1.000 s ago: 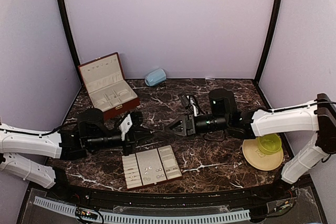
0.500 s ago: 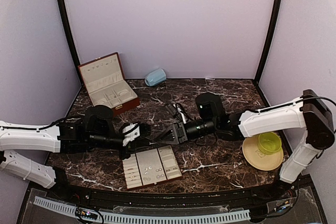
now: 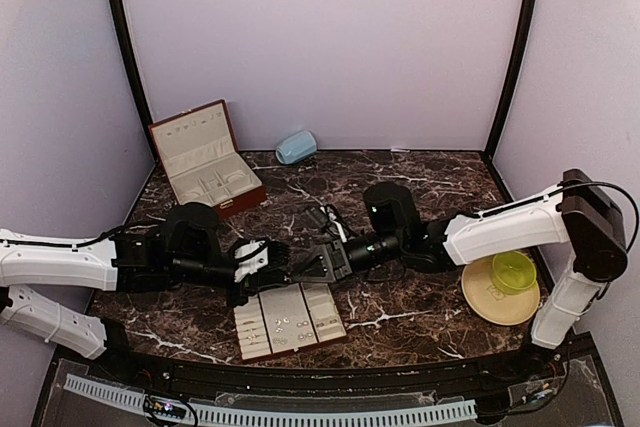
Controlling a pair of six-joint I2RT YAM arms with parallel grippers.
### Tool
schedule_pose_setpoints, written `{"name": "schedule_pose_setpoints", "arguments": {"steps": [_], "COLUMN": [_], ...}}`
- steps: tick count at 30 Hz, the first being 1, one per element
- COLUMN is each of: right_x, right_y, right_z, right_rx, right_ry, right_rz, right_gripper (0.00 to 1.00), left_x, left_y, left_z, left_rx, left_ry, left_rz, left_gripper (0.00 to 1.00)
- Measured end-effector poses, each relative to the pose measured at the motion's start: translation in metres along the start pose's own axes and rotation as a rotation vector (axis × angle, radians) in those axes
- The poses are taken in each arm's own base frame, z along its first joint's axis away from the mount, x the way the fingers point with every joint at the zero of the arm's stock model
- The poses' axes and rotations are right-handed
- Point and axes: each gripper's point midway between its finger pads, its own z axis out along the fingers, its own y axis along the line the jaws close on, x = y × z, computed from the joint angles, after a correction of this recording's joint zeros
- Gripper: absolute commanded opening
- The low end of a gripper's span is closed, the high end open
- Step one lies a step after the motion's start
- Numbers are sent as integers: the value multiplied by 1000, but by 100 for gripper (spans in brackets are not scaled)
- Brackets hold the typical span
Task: Organize the mixed jewelry
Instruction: Pass from the left arm to the right
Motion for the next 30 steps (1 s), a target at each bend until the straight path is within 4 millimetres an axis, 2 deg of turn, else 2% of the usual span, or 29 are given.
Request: {"name": "schedule_pose_setpoints", "arguments": {"steps": [5, 27, 29, 30], "right_x": [2, 3, 3, 3], "right_y": [-1, -4, -3, -3], "right_z": [2, 8, 8, 8], "right_rx": [-1, -9, -10, -11], "right_ry": [7, 18, 17, 16], "right_rz": [6, 24, 24, 23], "right_gripper": [19, 0, 0, 0], "left_x": [0, 0, 0, 0], "left_y": [0, -1, -2, -1], "left_z": [0, 0, 0, 0], "left_rx": [1, 8, 8, 8], "left_ry": [0, -1, 0, 0], "left_rz": [1, 0, 0, 0], "left_gripper": [13, 12, 15, 21]}}
